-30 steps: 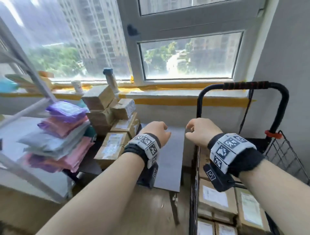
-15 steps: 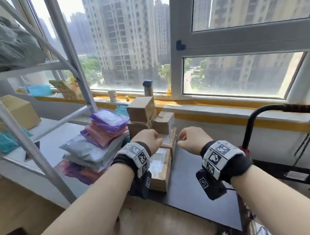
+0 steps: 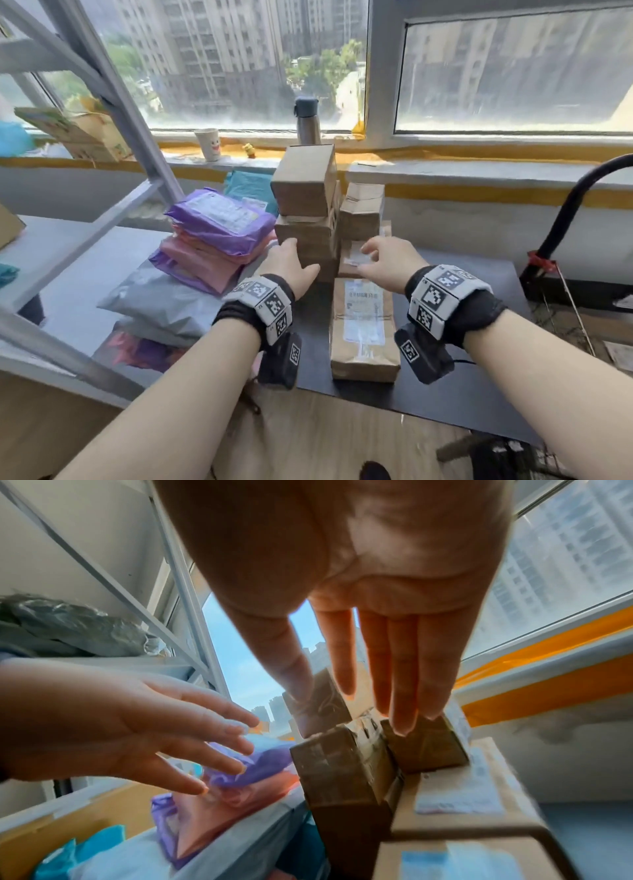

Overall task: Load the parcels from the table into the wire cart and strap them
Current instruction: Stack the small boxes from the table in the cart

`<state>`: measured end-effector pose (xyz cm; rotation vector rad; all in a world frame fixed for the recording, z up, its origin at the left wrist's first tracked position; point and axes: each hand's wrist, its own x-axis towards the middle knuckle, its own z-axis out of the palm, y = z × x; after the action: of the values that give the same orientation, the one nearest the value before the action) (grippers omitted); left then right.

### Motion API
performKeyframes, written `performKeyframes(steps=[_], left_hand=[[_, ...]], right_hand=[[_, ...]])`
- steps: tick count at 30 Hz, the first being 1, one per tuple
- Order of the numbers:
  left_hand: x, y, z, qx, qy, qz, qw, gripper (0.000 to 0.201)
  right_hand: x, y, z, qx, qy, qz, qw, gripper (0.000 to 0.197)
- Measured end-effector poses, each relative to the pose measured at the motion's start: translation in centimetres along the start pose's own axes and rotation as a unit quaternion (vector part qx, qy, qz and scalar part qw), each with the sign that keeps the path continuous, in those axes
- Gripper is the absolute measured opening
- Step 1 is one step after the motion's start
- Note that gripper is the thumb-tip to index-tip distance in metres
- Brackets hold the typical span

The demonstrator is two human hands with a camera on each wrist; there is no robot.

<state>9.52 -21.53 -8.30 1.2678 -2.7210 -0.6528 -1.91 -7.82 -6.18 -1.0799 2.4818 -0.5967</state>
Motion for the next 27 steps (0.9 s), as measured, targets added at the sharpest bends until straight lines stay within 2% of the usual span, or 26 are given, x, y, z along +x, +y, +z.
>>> performKeyframes(steps=[3, 7, 9, 12, 15, 17, 21, 23, 24, 26, 27], left_hand=[[3.9, 0.7, -1.6, -0.030, 0.044, -0.011, 0.999, 0.066], [8.4, 1.7, -3.6, -0.054, 0.078, -0.038, 0.995, 0.078], [11.0, 2.0, -4.3, -0.088, 0.078, -0.060, 0.991, 0.074], [14.0, 1.6, -4.6, -0.128, 0.070, -0.078, 0.986, 0.061], [14.9, 1.6, -4.7, -0.173, 0.091, -0.048, 0.979, 0.037], [15.1, 1.6, -4.9, -0.199, 0.117, -0.012, 0.973, 0.034], [14.5, 1.9, -5.8, -0.329, 0.182, 0.066, 0.924, 0.021], [13.5, 2.2, -6.6, -0.369, 0.162, 0.089, 0.911, 0.012], [12.9, 2.4, -6.9, -0.360, 0.148, 0.094, 0.916, 0.018], [12.1, 2.3, -7.2, -0.323, 0.119, 0.084, 0.935, 0.058], [11.4, 2.4, -7.3, -0.319, 0.093, 0.062, 0.941, 0.076]], right_hand=[[4.1, -1.5, -1.0, 0.030, 0.038, -0.014, 0.999, 0.044], [9.2, -3.1, -2.2, 0.089, 0.044, -0.023, 0.995, 0.054], [12.1, -3.8, -2.5, 0.108, 0.034, -0.022, 0.993, 0.058], [15.4, -4.5, -2.4, 0.125, 0.016, -0.014, 0.992, 0.054], [16.9, -4.8, -1.8, 0.162, 0.002, -0.003, 0.987, 0.051], [17.3, -4.7, -1.5, 0.195, 0.021, 0.005, 0.980, 0.050], [16.4, -4.4, -2.2, 0.285, 0.069, 0.037, 0.955, 0.051], [15.2, -4.4, -2.9, 0.333, 0.091, 0.049, 0.937, 0.050], [14.3, -4.4, -3.2, 0.362, 0.102, 0.054, 0.925, 0.056], [12.6, -4.2, -3.4, 0.418, 0.130, 0.072, 0.896, 0.068], [11.7, -4.0, -3.4, 0.442, 0.146, 0.072, 0.882, 0.065]])
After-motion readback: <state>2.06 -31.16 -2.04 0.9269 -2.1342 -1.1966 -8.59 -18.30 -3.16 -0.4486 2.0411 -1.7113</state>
